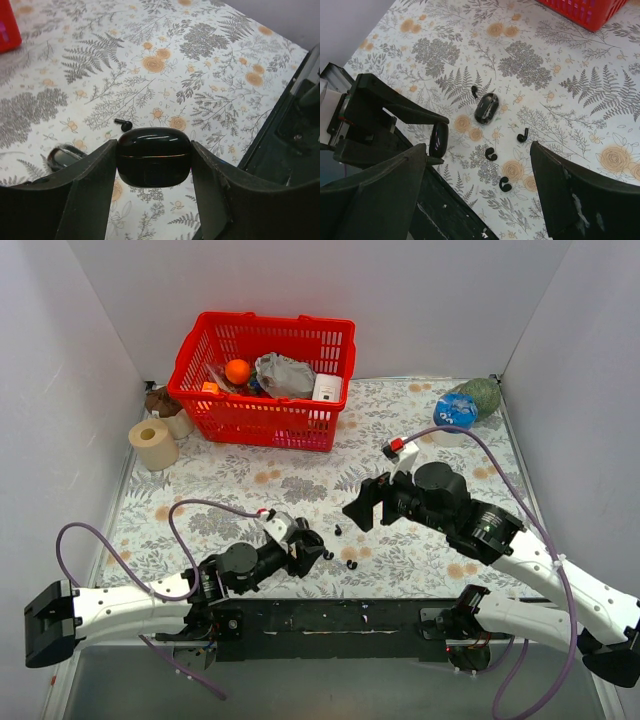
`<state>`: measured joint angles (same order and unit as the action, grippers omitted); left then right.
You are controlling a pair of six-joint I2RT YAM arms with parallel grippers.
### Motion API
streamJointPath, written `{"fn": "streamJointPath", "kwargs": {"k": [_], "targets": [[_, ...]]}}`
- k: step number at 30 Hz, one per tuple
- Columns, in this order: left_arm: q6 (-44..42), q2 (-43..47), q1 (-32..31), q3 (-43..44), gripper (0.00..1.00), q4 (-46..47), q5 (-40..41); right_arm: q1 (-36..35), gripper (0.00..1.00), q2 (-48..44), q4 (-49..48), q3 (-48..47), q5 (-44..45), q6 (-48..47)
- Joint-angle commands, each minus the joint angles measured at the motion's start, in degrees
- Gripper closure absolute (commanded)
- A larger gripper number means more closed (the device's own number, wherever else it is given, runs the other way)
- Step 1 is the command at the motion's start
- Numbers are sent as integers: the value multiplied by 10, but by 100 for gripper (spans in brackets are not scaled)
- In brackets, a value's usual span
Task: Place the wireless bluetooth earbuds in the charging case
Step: Pick up the charging case at the center of the board, then open the charging case.
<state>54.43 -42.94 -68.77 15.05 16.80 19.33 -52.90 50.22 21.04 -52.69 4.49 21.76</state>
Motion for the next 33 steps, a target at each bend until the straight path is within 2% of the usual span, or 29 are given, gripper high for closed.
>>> {"fn": "streamJointPath", "kwargs": {"k": [1, 5, 9, 13, 24, 33], "targets": [[-220, 23, -2, -29, 100, 173, -71, -2, 9, 34, 31, -58, -38, -12], [-293, 15, -2, -34, 100, 214, -83, -3, 9, 97, 98, -131, -76, -17], [-334, 2, -3, -18, 100, 197, -98, -2, 9, 114, 84, -139, -95, -16], [-334, -7, -2, -13, 100, 199, -98, -4, 10, 138, 80, -160, -126, -15], [-342, -24, -3, 9, 100, 204, -105, -41, 14, 199, 83, -167, -132, -12], [-342, 6, -2, 9, 100, 189, -105, -48, 25, 212, 95, -149, -101, -4]]}}
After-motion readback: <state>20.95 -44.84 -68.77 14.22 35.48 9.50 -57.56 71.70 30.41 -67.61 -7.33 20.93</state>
